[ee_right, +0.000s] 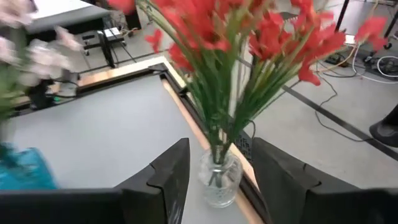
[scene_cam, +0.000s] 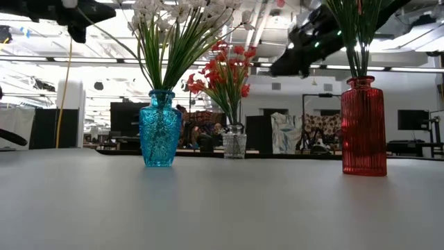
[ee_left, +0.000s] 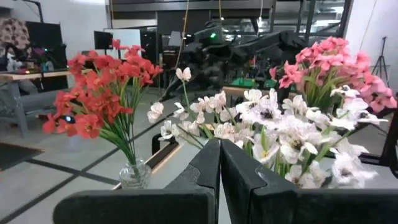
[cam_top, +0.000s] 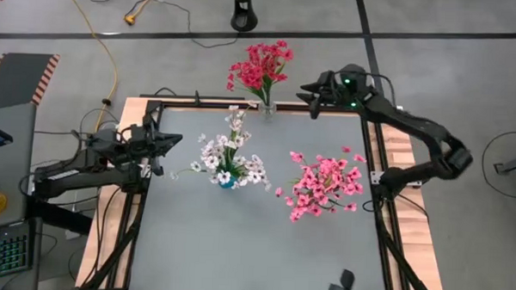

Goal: Sort flowers into vase by color
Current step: Return to Home Position

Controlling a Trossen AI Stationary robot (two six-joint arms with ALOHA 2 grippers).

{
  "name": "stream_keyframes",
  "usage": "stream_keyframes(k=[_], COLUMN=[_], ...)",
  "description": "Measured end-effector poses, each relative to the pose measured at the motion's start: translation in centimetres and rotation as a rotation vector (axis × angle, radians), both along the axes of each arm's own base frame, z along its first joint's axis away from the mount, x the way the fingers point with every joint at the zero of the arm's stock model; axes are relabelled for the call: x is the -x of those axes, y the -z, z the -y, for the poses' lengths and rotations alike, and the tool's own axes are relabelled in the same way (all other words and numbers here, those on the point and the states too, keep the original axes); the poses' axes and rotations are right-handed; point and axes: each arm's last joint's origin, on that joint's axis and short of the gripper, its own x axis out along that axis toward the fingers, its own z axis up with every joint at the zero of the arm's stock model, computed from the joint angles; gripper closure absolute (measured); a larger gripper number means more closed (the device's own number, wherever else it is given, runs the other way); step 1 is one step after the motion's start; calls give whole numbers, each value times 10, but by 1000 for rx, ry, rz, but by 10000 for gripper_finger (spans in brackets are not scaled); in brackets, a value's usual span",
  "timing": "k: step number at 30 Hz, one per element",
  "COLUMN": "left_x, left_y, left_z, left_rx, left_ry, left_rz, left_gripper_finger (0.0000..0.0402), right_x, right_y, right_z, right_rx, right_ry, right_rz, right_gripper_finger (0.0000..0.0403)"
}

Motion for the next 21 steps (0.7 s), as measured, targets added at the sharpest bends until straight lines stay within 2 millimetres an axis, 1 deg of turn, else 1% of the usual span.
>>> stream_keyframes(k=[6,8,11,13,17,19,21], left_x=[13,16,19,19,12,9,5], left_y=[7,11,15,22,36,42,50], left_z=[4,5,7,8,7,6,6], left_rx=[29,38,36,30,64,67,79], left_ry=[9,28,75,110,118,134,151], left_rz=[-28,-51,-44,-41,-89,-89,-99], left_gripper_finger=[401,401,401,401,401,401,402], right_x=[29,38,49,56,66,68,70], right_y=[-31,-39,-48,-50,-49,-45,-36], right_z=[-36,-48,-66,-78,-98,-108,-117], right_rx=[2,8,8,1,-27,-18,-23], right_ry=[-13,-24,-46,-66,-117,-150,-179], right_rz=[1,1,-3,-25,-68,-59,-45], right_gripper_finger=[233,251,288,319,382,387,377])
